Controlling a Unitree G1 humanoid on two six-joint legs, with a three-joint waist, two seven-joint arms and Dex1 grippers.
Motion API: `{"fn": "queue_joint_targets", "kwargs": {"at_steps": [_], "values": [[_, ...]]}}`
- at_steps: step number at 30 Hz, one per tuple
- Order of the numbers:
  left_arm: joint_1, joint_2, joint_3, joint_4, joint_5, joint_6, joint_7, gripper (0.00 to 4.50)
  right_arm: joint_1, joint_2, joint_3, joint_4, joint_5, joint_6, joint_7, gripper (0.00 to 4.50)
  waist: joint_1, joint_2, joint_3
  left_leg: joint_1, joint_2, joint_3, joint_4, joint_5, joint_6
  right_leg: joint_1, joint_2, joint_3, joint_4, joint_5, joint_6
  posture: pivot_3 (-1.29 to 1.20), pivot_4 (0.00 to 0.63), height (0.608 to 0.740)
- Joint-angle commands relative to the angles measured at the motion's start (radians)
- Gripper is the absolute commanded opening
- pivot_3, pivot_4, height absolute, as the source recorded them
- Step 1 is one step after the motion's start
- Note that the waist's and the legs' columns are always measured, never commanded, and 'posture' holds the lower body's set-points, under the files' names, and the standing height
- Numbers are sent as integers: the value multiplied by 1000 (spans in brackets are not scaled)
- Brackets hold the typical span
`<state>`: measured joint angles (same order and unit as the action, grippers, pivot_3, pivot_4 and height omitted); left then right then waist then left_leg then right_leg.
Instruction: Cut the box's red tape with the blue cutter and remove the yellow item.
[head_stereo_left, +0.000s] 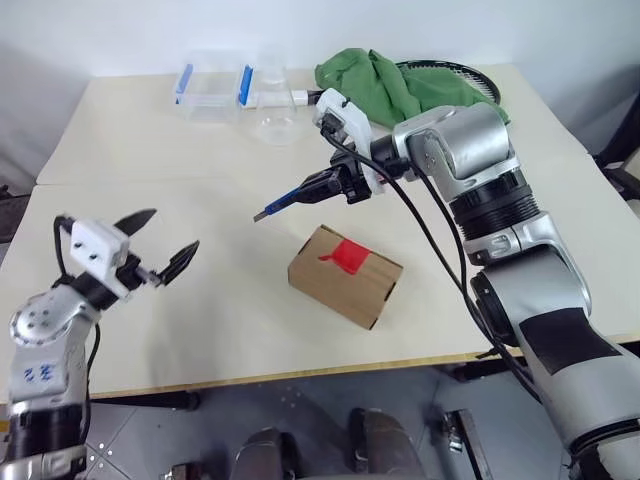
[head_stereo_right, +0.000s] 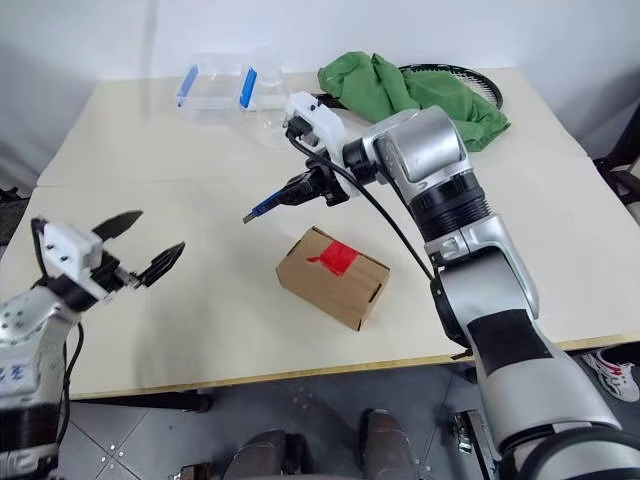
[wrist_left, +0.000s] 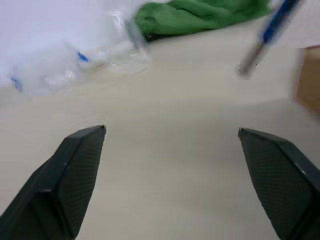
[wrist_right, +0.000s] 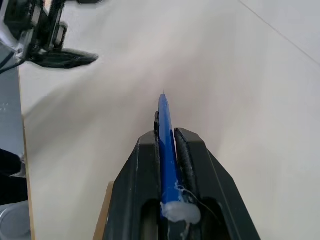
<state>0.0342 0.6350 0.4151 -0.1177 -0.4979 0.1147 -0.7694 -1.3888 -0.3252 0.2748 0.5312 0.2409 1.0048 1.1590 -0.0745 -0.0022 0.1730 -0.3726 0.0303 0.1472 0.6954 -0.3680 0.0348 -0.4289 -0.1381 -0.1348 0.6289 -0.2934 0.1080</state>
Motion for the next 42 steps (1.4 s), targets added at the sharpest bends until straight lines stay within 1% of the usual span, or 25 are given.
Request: {"fn": "queue_joint_targets", "kwargs": {"at_steps": [1,2,4,7,10,13,16,19,23,25,28,29,33,36,38,42], "values": [[167,-19,-29,-134,-102,84,-95,4500,1,-28,-58,-57,27,-7,-21,146,-3,0,1,0,0,0,0,0,0,0,0,0,0,0,0,0,150,740],[194,-23,-55,-168,-95,78,-109,4500,8,-36,-67,-68,34,-5,-23,146,1,0,1,0,0,0,0,0,0,0,0,0,-1,0,0,0,150,740],[195,-45,-97,-250,-109,96,-90,4500,25,-51,-89,-94,45,-6,-28,146,20,-1,1,-1,1,0,1,0,0,0,1,0,-1,0,0,0,150,740],[98,-77,-165,-350,-124,145,-22,4500,72,-76,-155,-176,79,-32,-54,146,46,-1,1,-2,0,0,5,1,1,1,0,2,-2,0,0,0,150,740],[-16,-86,-237,-409,-127,201,14,4500,123,-106,-213,-262,108,-31,-88,146,49,-1,0,-2,-2,0,6,1,2,2,-1,2,-1,1,1,0,150,740],[-90,-76,-278,-421,-118,251,34,4500,164,-138,-249,-330,132,-11,-118,146,46,-1,0,-2,-2,0,4,1,2,2,-1,1,-1,1,1,0,150,740],[-196,-66,-327,-392,-106,288,24,3966,209,-192,-291,-406,155,35,-158,146,45,-1,1,-2,-1,1,3,1,2,1,1,1,-2,1,1,0,150,740],[-267,-35,-368,-356,-93,342,3,3105,246,-236,-314,-466,172,69,-191,146,45,-1,1,-2,0,2,3,1,2,1,2,2,-3,1,1,0,150,740],[-377,-7,-452,-272,-28,364,-38,1864,300,-296,-347,-549,193,122,-241,146,47,-1,1,-1,0,3,3,1,1,1,3,3,-3,1,1,0,150,740],[-441,-22,-496,-224,-4,378,-50,1234,337,-330,-370,-608,209,150,-260,146,48,-1,1,-1,0,3,4,1,1,1,3,3,-3,1,1,0,150,740],[-536,-50,-569,-147,52,405,-53,263,401,-396,-381,-718,232,189,-275,146,64,-1,1,-2,0,3,4,1,2,1,3,3,-4,1,1,0,150,740],[-555,-55,-585,-131,70,412,-49,41,416,-413,-376,-743,237,195,-279,146,69,-1,1,-2,-1,3,4,1,2,1,3,3,-4,1,1,0,150,740],[-614,-93,-617,-75,103,398,-63,41,451,-449,-367,-812,256,218,-307,146,70,-1,1,-2,-1,4,4,1,1,1,4,3,-4,1,1,0,150,740],[-692,-119,-661,-5,152,431,-62,41,477,-461,-375,-875,277,258,-339,146,73,-1,1,-2,-1,4,4,1,1,1,5,3,-4,1,1,0,150,740],[-734,-92,-714,24,229,444,-64,41,494,-468,-366,-904,280,265,-360,146,74,-1,1,-2,-1,4,5,2,1,1,5,3,-4,1,1,0,150,740],[-770,-85,-739,40,281,468,-71,41,507,-459,-356,-935,303,283,-389,146,73,-1,1,-2,-1,4,5,2,1,1,5,3,-4,1,1,0,150,740]]}}
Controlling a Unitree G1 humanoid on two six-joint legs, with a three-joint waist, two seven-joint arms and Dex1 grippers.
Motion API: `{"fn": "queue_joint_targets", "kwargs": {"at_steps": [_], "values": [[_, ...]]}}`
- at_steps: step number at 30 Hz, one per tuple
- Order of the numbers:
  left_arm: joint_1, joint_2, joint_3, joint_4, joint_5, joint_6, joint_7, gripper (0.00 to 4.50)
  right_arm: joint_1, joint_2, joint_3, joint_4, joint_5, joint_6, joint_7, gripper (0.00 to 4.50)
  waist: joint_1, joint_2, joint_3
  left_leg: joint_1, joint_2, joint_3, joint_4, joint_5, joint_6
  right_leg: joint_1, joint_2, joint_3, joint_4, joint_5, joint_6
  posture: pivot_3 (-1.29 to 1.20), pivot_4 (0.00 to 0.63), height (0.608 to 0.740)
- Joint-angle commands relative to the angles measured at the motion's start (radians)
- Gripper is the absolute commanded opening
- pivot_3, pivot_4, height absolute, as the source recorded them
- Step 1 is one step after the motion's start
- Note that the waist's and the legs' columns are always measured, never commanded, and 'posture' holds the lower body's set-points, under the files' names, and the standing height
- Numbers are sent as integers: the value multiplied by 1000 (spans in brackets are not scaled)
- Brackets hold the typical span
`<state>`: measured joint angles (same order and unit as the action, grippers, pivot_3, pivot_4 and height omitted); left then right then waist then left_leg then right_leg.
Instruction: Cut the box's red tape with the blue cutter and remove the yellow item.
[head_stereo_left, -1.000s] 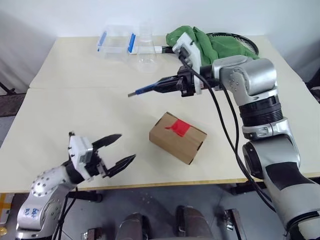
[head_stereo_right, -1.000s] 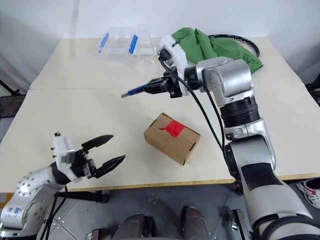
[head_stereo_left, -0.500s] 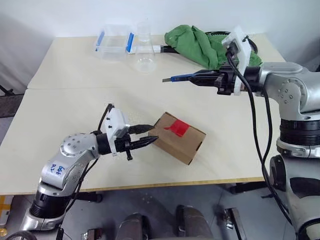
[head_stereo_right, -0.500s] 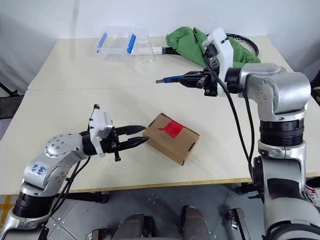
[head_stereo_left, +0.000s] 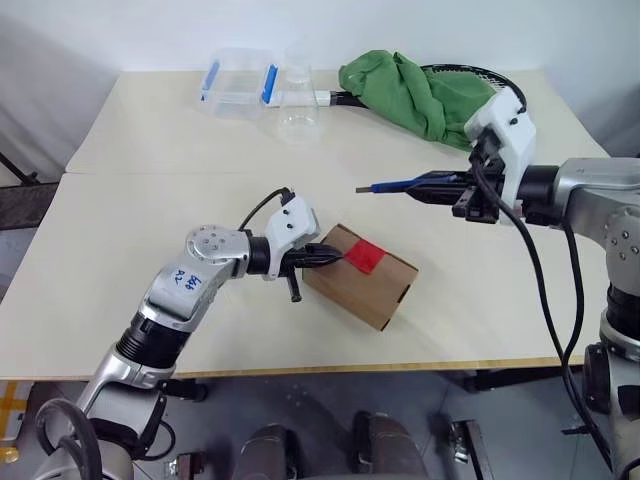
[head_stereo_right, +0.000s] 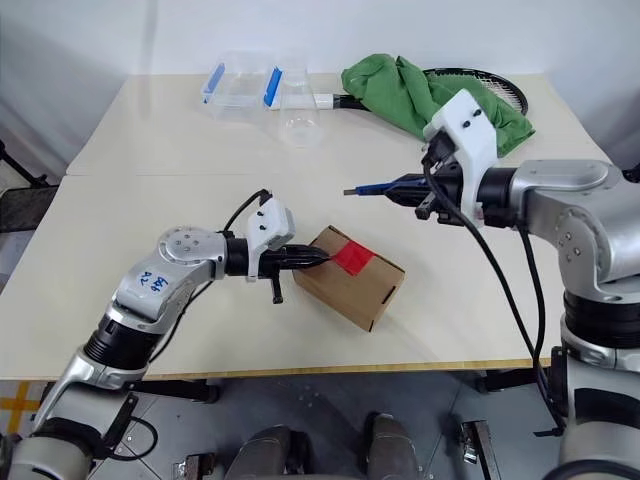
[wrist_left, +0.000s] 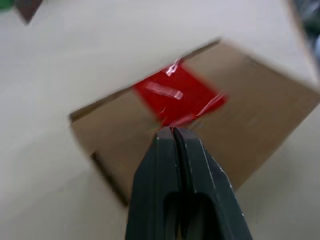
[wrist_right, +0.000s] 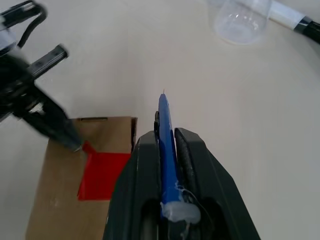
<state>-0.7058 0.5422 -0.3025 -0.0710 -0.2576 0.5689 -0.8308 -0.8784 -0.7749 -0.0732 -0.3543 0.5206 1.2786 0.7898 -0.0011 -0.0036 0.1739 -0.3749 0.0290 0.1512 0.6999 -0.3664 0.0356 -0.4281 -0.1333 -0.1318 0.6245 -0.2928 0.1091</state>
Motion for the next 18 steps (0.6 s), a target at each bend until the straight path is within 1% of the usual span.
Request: {"fn": "queue_joint_targets", "kwargs": {"at_steps": [1,3,7,13,18], "values": [[-41,10,-32,-2,44,44,-22,41,-3,-4,1,-54,28,13,-26,146,0,0,0,0,0,0,0,0,0,0,0,0,0,0,0,0,150,740],[-53,8,-48,2,56,70,-33,41,-2,1,17,-57,34,15,-36,146,1,0,0,0,0,0,0,0,0,0,0,0,0,0,0,0,150,740],[-62,-16,-68,28,102,68,-7,41,-4,-11,54,-59,49,14,-36,146,3,0,0,0,0,0,1,0,0,0,0,0,0,0,0,0,150,740],[-72,-28,-65,37,129,100,5,41,1,-16,67,-56,77,30,-37,146,4,0,0,0,1,-1,2,0,0,1,0,0,0,0,0,0,150,740],[-81,-40,-48,50,131,95,7,41,42,-31,87,-14,57,-4,-38,146,4,-1,0,1,1,-1,2,0,0,2,-1,0,1,0,0,0,150,740]]}}
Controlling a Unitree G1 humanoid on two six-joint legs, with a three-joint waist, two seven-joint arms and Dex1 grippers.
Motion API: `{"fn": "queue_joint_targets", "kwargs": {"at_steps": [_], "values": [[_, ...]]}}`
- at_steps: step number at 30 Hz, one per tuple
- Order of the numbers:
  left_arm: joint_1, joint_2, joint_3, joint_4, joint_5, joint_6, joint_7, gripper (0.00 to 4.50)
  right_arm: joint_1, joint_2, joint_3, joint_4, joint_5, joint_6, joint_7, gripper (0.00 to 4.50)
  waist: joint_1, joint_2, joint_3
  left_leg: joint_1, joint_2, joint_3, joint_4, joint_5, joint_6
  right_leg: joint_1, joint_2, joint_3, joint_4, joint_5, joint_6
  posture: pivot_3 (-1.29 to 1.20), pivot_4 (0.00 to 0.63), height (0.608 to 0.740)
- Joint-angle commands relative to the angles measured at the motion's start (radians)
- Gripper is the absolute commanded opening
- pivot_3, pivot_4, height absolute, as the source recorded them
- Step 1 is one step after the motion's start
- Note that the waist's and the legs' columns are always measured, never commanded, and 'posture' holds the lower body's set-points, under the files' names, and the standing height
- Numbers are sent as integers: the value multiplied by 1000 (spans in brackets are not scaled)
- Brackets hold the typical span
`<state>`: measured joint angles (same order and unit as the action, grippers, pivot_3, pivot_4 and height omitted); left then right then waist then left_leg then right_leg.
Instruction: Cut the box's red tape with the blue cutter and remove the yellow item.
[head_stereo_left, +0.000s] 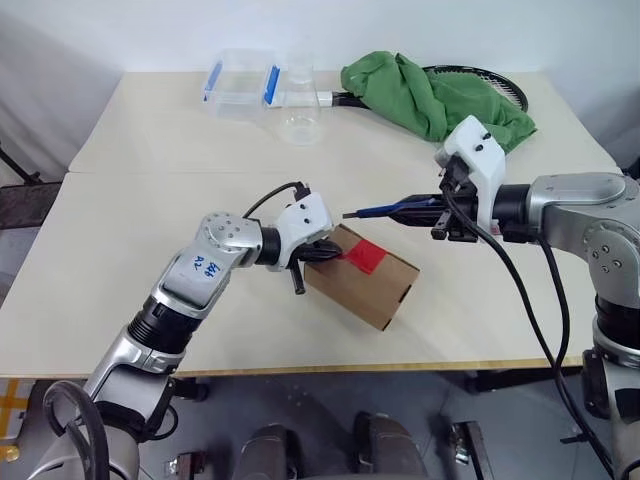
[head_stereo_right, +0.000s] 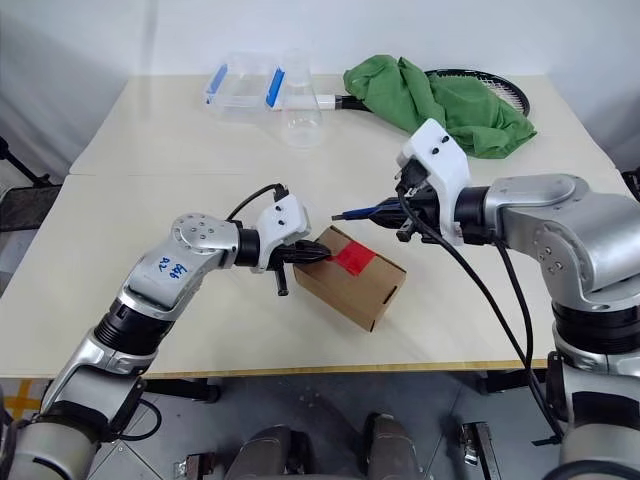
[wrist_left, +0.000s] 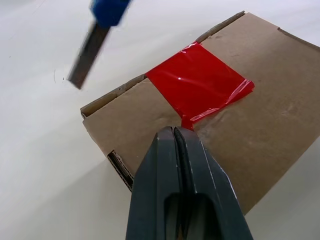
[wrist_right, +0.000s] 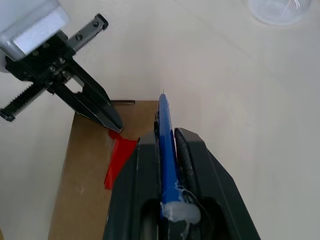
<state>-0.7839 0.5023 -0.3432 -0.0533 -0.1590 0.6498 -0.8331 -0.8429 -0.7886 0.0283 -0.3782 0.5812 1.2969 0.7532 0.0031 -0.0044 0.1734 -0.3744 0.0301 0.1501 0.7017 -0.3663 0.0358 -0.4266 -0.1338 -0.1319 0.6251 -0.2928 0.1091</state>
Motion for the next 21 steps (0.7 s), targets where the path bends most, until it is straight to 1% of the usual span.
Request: {"fn": "queue_joint_targets", "kwargs": {"at_steps": [1,12,16,21], "values": [[-3,1,-5,33,34,17,10,41,11,-21,-18,11,1,-24,1,146,0,0,0,0,0,0,0,0,0,0,0,0,0,0,0,0,150,740],[1,10,-14,28,41,34,0,41,51,-69,12,-4,8,-26,25,146,-1,0,0,0,0,0,1,0,0,0,-1,0,1,0,0,0,150,740],[-14,21,-53,26,69,76,-1,41,35,-91,25,-23,24,-8,42,146,1,0,0,0,0,0,1,0,0,0,-1,0,1,0,0,0,150,740],[-49,-1,-98,24,76,159,-11,41,-34,-125,104,-14,24,38,65,146,2,0,0,0,0,0,1,0,0,0,-1,0,1,0,0,0,150,740]]}}
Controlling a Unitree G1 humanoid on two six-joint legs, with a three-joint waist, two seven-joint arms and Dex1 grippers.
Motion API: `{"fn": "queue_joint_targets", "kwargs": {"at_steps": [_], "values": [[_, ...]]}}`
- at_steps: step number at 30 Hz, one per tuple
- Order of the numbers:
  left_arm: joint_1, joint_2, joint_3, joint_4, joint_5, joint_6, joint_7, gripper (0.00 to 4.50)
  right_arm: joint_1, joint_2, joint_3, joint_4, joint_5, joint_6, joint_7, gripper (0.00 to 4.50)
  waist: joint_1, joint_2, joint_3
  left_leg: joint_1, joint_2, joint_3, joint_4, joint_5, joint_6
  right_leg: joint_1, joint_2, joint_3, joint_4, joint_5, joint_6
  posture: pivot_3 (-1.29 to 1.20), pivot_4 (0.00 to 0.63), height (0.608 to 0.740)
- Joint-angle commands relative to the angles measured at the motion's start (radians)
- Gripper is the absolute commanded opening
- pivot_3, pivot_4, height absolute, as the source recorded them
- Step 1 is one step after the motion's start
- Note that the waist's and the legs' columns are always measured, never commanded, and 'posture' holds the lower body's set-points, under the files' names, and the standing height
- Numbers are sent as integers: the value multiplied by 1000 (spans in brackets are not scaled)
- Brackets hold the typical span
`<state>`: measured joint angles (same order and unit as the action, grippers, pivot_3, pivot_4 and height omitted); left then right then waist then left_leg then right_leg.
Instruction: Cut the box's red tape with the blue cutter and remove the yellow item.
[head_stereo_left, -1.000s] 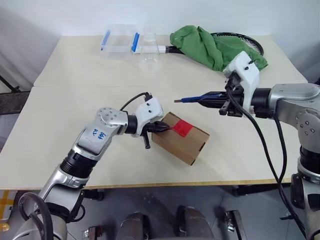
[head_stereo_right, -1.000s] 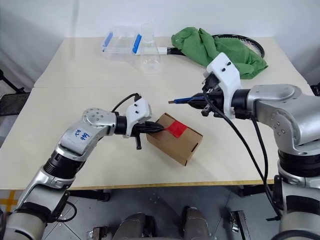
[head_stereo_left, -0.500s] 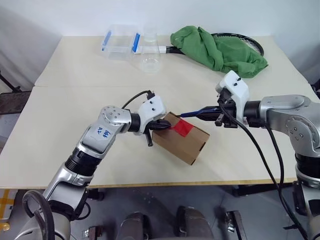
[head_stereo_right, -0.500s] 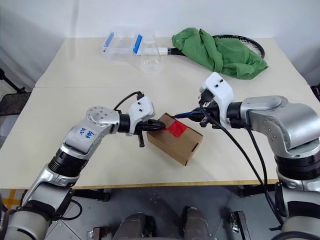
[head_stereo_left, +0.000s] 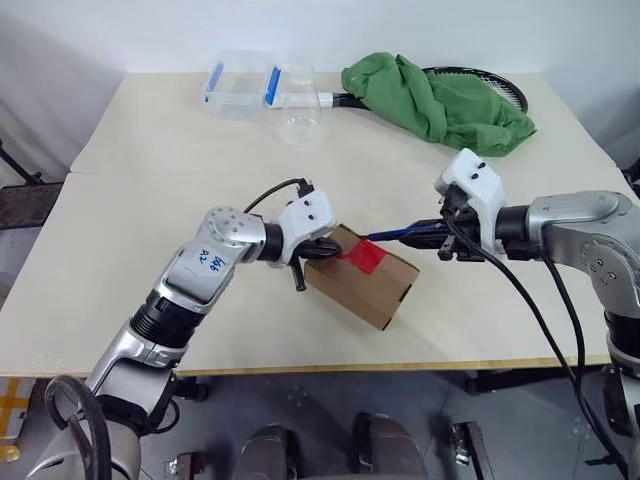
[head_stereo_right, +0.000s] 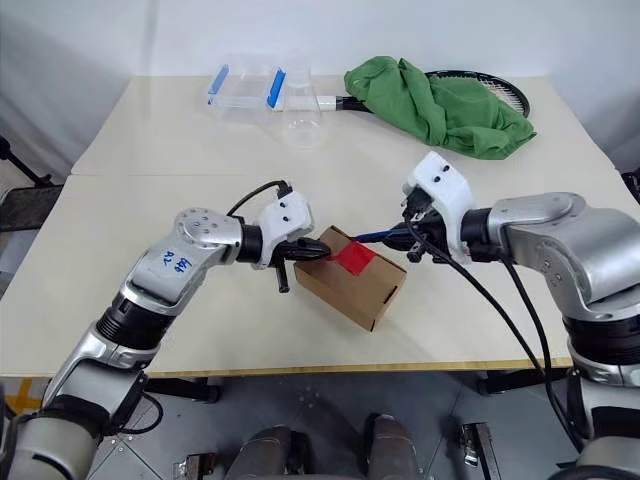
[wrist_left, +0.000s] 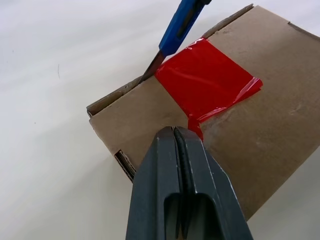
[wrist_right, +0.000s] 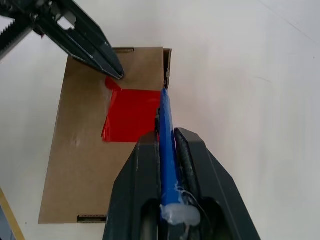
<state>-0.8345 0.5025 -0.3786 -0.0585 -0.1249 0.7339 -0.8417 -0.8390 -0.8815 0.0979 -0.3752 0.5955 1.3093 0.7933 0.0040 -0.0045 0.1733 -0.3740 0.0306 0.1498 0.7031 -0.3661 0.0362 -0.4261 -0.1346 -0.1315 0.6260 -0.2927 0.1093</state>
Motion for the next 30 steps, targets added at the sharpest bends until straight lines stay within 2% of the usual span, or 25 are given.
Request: {"fn": "queue_joint_targets", "kwargs": {"at_steps": [1,6,11,30], "values": [[-5,-3,-71,30,44,89,-3,41,-50,-39,48,-11,8,32,29,146,2,0,0,0,0,0,0,0,0,0,0,0,0,0,0,0,150,740],[-15,-27,-87,44,58,117,16,41,-72,-91,113,4,6,30,85,146,16,-1,-1,0,0,0,0,0,0,0,0,0,0,0,0,0,150,740],[-9,-41,-84,41,59,133,24,41,-97,-82,160,75,-26,6,101,146,20,-2,-2,3,0,0,1,0,0,3,-1,0,0,0,0,0,150,740],[4,-37,-66,32,61,160,40,41,-71,-293,174,55,-28,-51,303,146,21,-2,-2,3,0,-1,1,0,1,4,-2,0,0,0,0,0,150,740]]}}
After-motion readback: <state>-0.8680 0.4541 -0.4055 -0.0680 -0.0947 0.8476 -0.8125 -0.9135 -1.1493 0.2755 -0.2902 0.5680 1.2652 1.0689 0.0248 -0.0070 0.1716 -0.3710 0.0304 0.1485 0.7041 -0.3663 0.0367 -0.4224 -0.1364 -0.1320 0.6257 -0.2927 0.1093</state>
